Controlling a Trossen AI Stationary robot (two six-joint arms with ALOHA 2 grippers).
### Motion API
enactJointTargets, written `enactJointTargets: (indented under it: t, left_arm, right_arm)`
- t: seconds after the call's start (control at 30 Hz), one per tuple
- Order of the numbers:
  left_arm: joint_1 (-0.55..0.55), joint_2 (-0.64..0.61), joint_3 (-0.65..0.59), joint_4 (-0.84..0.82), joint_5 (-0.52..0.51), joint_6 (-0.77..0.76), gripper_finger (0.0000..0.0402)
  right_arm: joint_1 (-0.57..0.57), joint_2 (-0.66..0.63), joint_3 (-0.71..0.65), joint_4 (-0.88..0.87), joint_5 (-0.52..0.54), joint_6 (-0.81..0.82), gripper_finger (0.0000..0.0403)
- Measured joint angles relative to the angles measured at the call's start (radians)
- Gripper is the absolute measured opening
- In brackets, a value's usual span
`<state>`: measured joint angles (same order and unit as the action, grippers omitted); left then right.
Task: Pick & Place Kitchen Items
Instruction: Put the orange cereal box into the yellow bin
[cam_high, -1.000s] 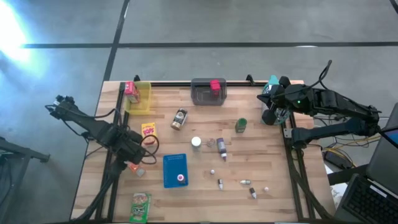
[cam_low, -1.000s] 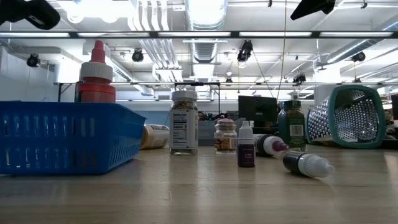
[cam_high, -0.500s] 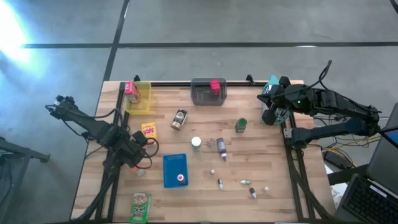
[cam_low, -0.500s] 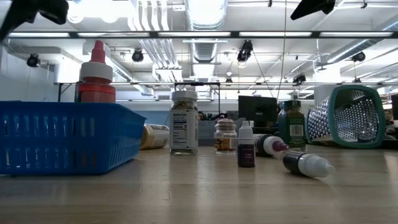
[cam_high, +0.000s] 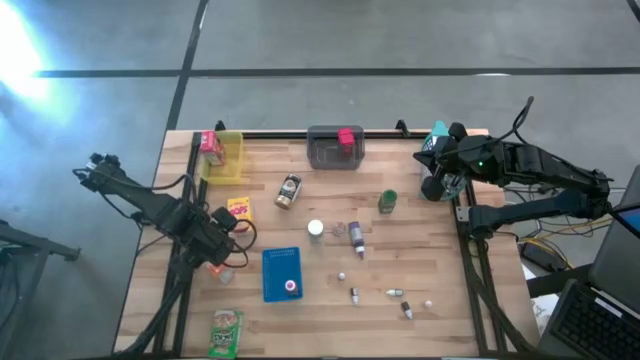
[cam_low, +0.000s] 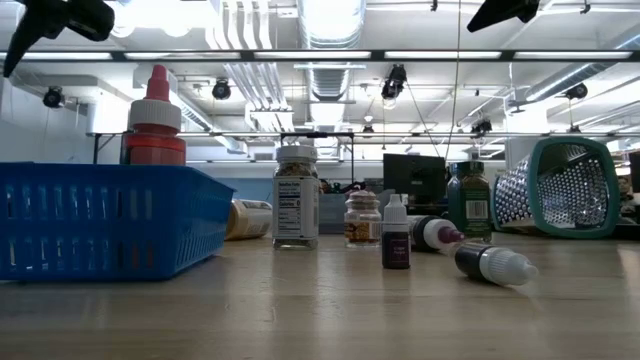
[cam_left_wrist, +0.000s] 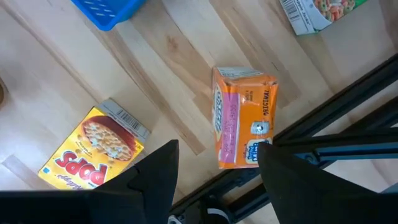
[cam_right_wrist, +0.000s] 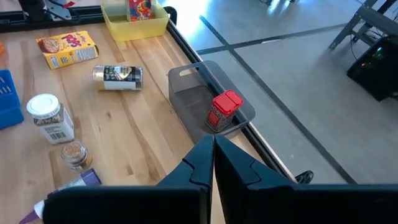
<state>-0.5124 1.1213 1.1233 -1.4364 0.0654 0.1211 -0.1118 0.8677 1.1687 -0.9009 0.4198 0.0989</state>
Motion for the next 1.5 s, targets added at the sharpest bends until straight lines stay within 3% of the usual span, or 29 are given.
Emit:
enactJointTargets:
  t: [0.67, 1.13, 1.5]
  left_arm:
    - [0.000, 0.000, -0.046, 0.027, -0.023, -0.085, 0.0224]
    - [-0.001, -0.013, -0.032, -0.002, 0.067, -0.117, 0.0326]
    - [-0.008, -0.010, -0.102, 0.043, 0.089, -0.124, 0.0337]
  right_arm:
    - [0.000, 0.000, 0.000, 0.000, 0.000, 0.002, 0.0008]
    - [0.000, 0.000, 0.000, 0.000, 0.000, 0.002, 0.0008]
    - [0.000, 0.000, 0.000, 0.000, 0.000, 0.001, 0.0008]
